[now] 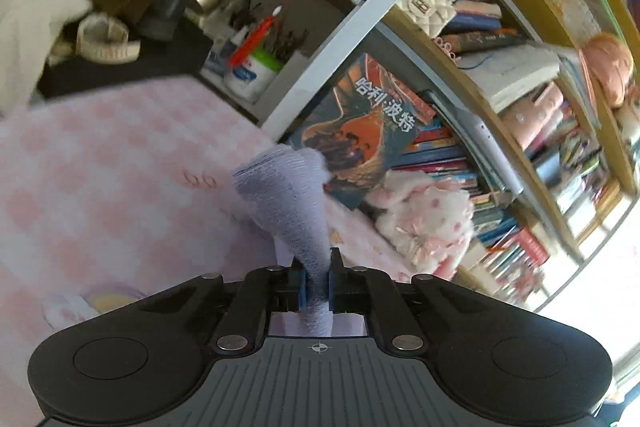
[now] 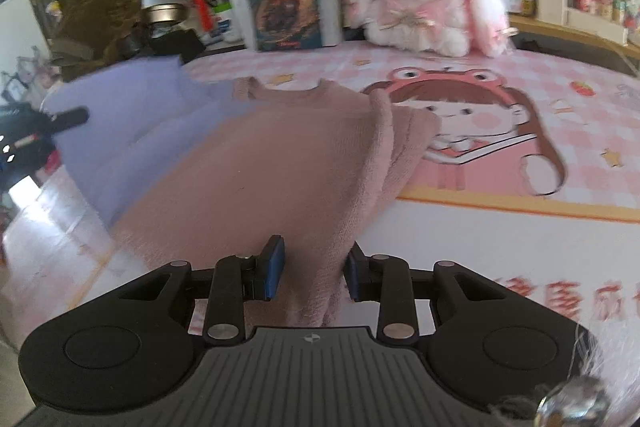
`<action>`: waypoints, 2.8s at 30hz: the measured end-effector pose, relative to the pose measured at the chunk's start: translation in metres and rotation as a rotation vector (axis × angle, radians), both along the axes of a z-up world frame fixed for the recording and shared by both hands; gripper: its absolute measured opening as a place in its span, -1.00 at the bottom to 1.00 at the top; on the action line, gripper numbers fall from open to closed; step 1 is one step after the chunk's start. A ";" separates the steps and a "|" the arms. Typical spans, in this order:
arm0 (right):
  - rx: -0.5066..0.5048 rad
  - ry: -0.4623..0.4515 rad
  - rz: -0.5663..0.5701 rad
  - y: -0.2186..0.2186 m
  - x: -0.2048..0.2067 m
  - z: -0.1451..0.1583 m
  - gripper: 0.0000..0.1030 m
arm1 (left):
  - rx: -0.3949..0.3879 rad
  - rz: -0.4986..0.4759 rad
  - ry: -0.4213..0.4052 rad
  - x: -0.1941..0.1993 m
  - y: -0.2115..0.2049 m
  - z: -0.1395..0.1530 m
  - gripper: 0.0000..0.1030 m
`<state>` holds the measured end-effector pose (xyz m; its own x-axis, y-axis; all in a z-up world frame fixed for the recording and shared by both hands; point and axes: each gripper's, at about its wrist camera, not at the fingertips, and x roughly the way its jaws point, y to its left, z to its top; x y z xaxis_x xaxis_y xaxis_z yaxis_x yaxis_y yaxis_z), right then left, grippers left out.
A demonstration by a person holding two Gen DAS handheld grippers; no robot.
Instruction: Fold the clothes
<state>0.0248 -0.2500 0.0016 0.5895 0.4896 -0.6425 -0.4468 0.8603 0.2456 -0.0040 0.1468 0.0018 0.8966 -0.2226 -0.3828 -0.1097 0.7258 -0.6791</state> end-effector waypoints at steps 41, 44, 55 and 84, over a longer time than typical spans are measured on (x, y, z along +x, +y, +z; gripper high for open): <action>0.055 0.020 -0.068 0.008 0.034 0.005 -0.26 | -0.087 0.093 0.108 0.017 0.055 -0.045 -0.77; 0.060 0.028 -0.085 0.003 0.044 0.007 -0.26 | -0.076 0.092 0.108 0.018 0.054 -0.044 -0.77; 0.139 0.088 -0.086 -0.005 0.052 -0.007 -0.43 | 0.017 0.071 0.082 0.018 0.046 -0.031 -0.83; 0.184 0.097 -0.092 -0.010 0.051 -0.011 -0.49 | 0.973 -0.634 -0.190 -0.042 -0.225 0.011 -0.66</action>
<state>0.0761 -0.2599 -0.0093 0.5765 0.5513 -0.6031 -0.3354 0.8327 0.4406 -0.0460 -0.0778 0.0130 0.7917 -0.3366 -0.5098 0.5003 0.8362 0.2247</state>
